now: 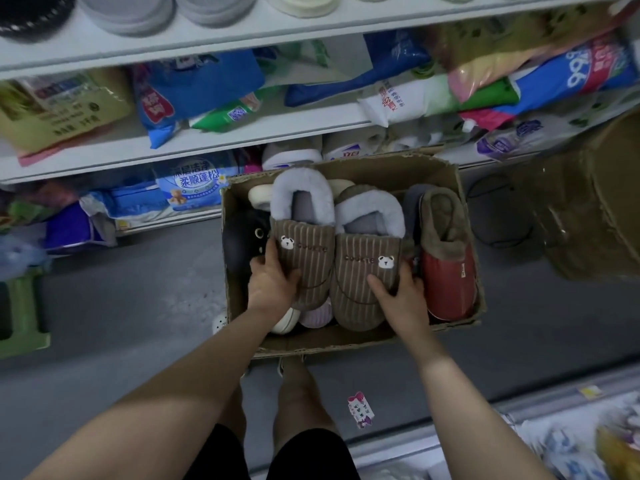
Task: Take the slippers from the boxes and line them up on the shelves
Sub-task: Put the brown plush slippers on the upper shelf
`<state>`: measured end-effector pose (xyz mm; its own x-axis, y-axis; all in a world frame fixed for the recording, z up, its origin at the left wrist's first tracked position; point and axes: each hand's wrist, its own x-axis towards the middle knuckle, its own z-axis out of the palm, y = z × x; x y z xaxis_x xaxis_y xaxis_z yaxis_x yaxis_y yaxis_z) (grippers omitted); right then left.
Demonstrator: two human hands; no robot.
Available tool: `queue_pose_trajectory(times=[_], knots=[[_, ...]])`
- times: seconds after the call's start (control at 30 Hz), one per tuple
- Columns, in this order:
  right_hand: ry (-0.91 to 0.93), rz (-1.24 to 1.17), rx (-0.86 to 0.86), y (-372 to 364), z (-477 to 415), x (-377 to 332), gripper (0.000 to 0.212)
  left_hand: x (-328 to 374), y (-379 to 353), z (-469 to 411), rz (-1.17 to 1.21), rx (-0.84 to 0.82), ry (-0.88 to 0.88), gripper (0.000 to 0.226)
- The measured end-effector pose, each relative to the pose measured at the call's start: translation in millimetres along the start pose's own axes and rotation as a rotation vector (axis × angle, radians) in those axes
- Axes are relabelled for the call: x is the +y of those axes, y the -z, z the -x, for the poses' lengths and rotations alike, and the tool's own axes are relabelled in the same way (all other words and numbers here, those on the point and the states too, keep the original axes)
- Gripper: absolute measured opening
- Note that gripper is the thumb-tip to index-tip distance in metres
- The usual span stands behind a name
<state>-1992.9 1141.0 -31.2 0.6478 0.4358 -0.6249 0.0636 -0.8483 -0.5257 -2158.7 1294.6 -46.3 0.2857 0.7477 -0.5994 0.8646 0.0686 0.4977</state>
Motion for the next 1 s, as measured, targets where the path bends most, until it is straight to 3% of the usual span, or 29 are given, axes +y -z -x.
queue_pose_trajectory(times=[0.1, 0.23, 0.37, 0.53, 0.8, 1.0], knots=[[0.057, -0.043, -0.011, 6, -4, -3, 0.067, 1, -8, 2, 0.126, -0.024, 0.015, 0.080], [0.050, -0.107, -0.084, 24, -7, -10, 0.085, -3, -7, -1, 0.288, -0.056, -0.043, 0.082], [0.067, -0.217, -0.125, 49, -1, -19, 0.072, -5, 2, 4, 0.516, -0.114, -0.028, 0.100], [0.076, -0.294, -0.115, 60, 12, -28, 0.063, 5, 20, 11, 0.825, -0.199, 0.044, 0.083], [0.146, -0.433, 0.024, 77, 44, -65, 0.061, 26, 93, 48, 0.918, -0.133, -0.058, 0.071], [0.353, -0.613, 0.027, 101, 75, -135, 0.060, 45, 176, 78, 0.960, -0.061, -0.235, 0.066]])
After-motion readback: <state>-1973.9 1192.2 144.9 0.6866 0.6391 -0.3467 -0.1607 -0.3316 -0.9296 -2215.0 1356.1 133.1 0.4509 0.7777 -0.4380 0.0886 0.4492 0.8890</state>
